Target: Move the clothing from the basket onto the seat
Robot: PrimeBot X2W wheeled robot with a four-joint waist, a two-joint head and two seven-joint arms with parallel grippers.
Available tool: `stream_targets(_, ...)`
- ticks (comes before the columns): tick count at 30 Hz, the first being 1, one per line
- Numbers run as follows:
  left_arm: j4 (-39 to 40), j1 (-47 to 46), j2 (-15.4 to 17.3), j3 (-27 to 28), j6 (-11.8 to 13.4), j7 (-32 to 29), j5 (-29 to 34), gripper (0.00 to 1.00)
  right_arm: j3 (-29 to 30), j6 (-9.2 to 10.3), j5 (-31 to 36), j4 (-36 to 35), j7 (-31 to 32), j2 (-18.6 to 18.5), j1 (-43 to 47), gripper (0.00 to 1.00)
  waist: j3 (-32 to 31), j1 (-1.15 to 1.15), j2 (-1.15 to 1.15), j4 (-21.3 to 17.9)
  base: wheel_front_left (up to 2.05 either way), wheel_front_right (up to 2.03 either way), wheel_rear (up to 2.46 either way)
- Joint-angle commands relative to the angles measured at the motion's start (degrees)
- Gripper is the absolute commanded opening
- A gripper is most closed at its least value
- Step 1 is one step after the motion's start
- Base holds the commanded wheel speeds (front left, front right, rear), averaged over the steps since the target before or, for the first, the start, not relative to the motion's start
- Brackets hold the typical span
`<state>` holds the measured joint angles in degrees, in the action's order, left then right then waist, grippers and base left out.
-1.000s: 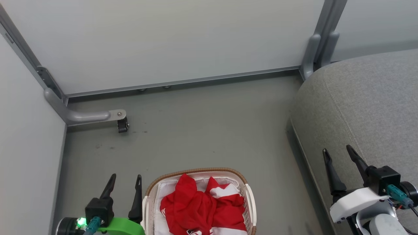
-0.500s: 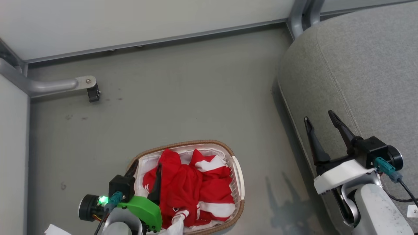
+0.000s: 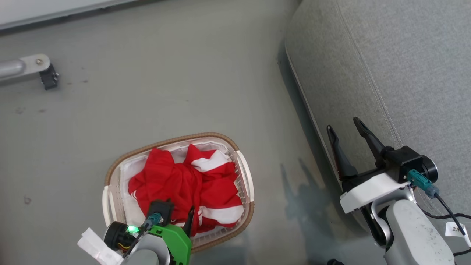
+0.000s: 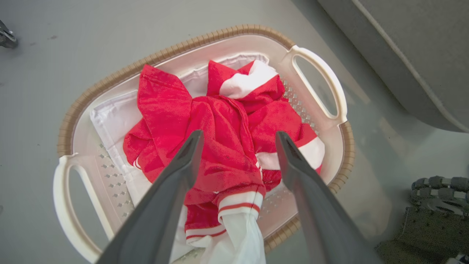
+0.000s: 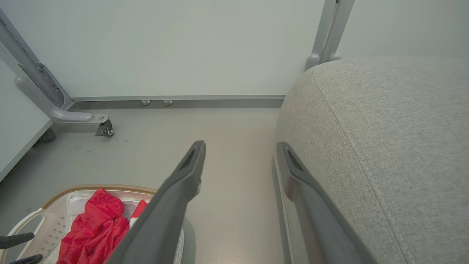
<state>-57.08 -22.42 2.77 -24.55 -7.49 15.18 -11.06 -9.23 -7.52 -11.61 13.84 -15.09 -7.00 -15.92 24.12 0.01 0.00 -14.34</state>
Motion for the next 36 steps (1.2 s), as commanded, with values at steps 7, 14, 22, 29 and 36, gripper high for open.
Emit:
stream_targets(7,-9.5,-5.8,0.4,-4.5,0.8,-1.5,2.3,1.0,-0.2,0.06,-0.9,0.2,-0.1,0.5,-2.4,1.0,7.1,-0.01,0.0,-3.2,0.0,0.0,0.0)
stream_targets(14,-14.2,-8.9,0.3,-6.4,2.6,-4.8,2.8,1.0,-0.3,0.06,-1.0,-1.0,-0.1,1.1,-4.4,1.0,10.7,-0.01,0.0,-3.8,0.0,0.0,0.0)
stream_targets(22,-15.8,-11.8,0.3,-7.3,4.7,-7.7,2.4,1.0,-1.0,0.06,-1.7,-2.5,-0.1,1.9,-6.4,1.0,14.3,-0.01,0.0,-4.7,0.0,0.0,0.0)
stream_targets(29,-16.3,-14.5,1.1,-8.0,6.3,-8.5,2.7,1.0,-1.6,0.06,-1.9,-3.8,-0.1,2.5,-7.4,1.0,17.3,-0.01,0.0,-6.0,0.0,0.0,0.0)
stream_targets(36,-16.6,-16.8,2.0,-8.4,8.2,-9.1,2.8,1.0,-2.0,0.06,-2.5,-3.9,-0.1,3.1,-8.2,1.0,19.7,-0.01,0.0,-7.2,0.0,0.0,0.0)
